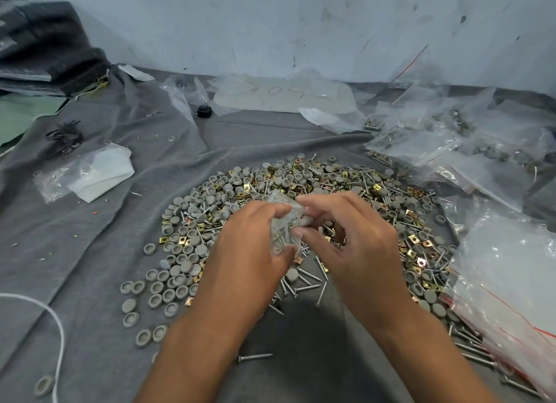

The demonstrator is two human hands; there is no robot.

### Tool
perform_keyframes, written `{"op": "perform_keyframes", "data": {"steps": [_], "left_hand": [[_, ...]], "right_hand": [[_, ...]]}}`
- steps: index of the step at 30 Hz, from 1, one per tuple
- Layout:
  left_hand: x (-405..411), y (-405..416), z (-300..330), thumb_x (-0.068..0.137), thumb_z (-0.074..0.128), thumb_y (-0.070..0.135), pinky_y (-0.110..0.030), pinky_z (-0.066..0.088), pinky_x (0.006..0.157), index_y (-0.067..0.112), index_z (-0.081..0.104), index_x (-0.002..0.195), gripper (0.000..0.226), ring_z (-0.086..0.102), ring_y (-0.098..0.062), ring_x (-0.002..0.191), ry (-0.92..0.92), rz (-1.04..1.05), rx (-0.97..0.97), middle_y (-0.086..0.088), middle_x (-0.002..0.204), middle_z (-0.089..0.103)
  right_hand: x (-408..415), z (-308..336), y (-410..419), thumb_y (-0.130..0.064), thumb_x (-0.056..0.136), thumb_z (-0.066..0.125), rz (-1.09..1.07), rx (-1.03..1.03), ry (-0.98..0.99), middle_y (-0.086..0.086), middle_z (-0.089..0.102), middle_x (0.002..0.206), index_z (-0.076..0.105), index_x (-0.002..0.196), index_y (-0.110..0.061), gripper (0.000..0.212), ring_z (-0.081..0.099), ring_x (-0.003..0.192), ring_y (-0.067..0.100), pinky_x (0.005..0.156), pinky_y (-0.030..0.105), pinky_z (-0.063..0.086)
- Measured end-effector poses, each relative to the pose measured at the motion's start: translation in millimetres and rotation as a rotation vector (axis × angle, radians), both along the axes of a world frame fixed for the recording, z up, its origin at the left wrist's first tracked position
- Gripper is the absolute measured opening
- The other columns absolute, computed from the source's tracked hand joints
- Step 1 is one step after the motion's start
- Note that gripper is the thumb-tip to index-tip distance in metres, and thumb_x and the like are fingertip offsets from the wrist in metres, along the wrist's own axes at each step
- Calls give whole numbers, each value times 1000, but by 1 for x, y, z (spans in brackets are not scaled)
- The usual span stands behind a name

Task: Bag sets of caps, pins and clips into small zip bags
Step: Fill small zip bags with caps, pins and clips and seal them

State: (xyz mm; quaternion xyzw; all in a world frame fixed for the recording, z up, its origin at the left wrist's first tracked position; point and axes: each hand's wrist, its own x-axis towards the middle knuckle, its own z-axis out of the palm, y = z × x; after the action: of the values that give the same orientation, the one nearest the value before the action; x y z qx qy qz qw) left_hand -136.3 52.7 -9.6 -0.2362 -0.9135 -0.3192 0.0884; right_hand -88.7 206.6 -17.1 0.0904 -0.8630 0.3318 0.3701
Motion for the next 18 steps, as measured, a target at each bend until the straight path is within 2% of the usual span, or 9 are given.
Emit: {"op": "perform_keyframes", "data": {"steps": [3, 5, 7, 9, 10, 12, 14, 16, 18], "left_hand": [[1, 0, 1, 78, 73, 35, -21, 40, 81, 35, 62, 118, 42, 52, -1, 91, 6, -7, 14, 23, 106, 54], [0, -1, 2, 78, 77, 34, -18, 39, 81, 34, 62, 121, 45, 51, 1, 90, 12, 7, 15, 24, 106, 53], [-1, -3, 1, 78, 81, 33, -17, 40, 84, 33, 61, 124, 50, 51, 2, 91, 7, 33, 20, 24, 108, 53], [-1, -4, 2, 78, 81, 33, -17, 42, 86, 33, 60, 125, 51, 52, 3, 92, 7, 51, 24, 24, 107, 53], [-1, -3, 2, 78, 80, 33, -18, 43, 87, 34, 60, 125, 51, 52, 3, 92, 9, 52, 22, 25, 107, 52], [0, -2, 3, 78, 80, 35, -20, 45, 88, 35, 60, 125, 51, 52, 2, 93, 4, 44, 12, 25, 109, 53], [0, -1, 3, 78, 79, 36, -22, 47, 88, 36, 60, 125, 51, 52, 2, 93, 0, 37, 10, 25, 109, 53], [0, 0, 2, 78, 79, 36, -24, 50, 89, 35, 60, 125, 50, 53, 2, 94, -3, 36, 12, 24, 110, 54], [0, 0, 3, 78, 78, 36, -26, 51, 89, 36, 59, 124, 50, 53, 2, 94, -12, 39, 18, 24, 110, 54]], "right_hand": [[0, -1, -3, -28, 87, 77, 23, 59, -36, -21, 61, 102, 70, 117, -21, 31, 52, 91, -10, 85, 6, 39], [-3, 0, 5, -32, 89, 75, -7, -53, -71, -27, 59, 100, 69, 112, -26, 24, 56, 86, -7, 79, 4, 38], [-6, 1, 20, -30, 91, 73, -96, -148, -111, -23, 61, 98, 67, 106, -29, 16, 59, 84, -2, 72, 6, 40], [-11, -4, 34, -30, 91, 73, -167, -87, -274, -19, 63, 99, 66, 102, -31, 13, 59, 84, -2, 74, 13, 46], [-13, -9, 37, -31, 90, 73, -180, -28, -379, -17, 63, 99, 68, 102, -31, 13, 59, 85, -2, 78, 21, 51], [-16, -18, 36, -37, 91, 72, -184, 71, -560, -17, 60, 105, 68, 111, -33, 22, 57, 96, 4, 89, 33, 53], [-18, -24, 30, -41, 92, 70, -175, 129, -685, -14, 55, 116, 60, 130, -37, 40, 53, 110, 9, 97, 34, 49], [-21, -26, 27, -39, 94, 69, -161, 184, -693, -9, 51, 116, 58, 136, -37, 44, 51, 109, 12, 92, 34, 50], [-23, -26, 28, -34, 94, 70, -147, 211, -659, -7, 50, 113, 64, 125, -32, 32, 53, 104, 13, 87, 34, 51]]}}
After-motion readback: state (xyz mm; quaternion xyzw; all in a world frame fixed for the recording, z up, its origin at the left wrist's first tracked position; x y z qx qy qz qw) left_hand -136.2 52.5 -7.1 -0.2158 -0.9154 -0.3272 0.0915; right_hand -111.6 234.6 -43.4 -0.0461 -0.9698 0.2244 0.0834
